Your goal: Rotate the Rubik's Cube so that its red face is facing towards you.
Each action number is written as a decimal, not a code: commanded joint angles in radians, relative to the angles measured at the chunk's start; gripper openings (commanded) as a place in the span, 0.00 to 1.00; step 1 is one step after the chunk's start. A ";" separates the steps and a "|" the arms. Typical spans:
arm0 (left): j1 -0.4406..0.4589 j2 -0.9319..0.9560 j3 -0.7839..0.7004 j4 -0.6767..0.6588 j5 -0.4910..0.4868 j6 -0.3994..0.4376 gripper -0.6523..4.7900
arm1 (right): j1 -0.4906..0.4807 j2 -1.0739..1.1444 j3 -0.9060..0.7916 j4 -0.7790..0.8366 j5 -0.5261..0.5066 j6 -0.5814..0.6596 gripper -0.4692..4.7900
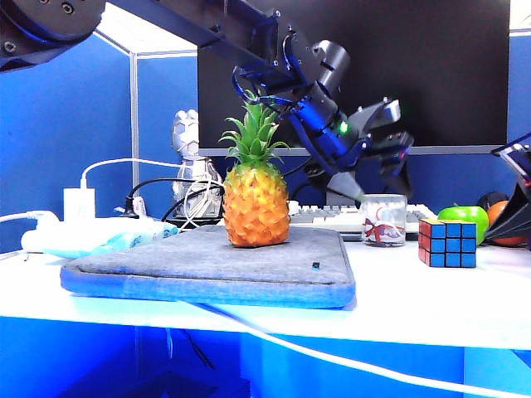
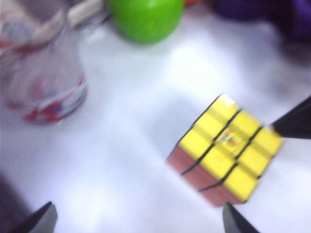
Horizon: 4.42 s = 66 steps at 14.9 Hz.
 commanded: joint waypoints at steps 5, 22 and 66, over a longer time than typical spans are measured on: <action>-0.006 0.078 0.005 0.071 -0.027 -0.012 1.00 | 0.033 -0.003 0.005 0.021 -0.006 0.007 0.08; -0.027 0.118 0.145 0.222 -0.068 -0.021 0.97 | 0.163 -0.031 0.143 -0.061 -0.081 0.054 0.08; -0.010 0.117 0.190 -0.182 -0.172 -0.001 0.93 | 0.075 0.133 0.216 -0.041 0.002 -0.010 0.08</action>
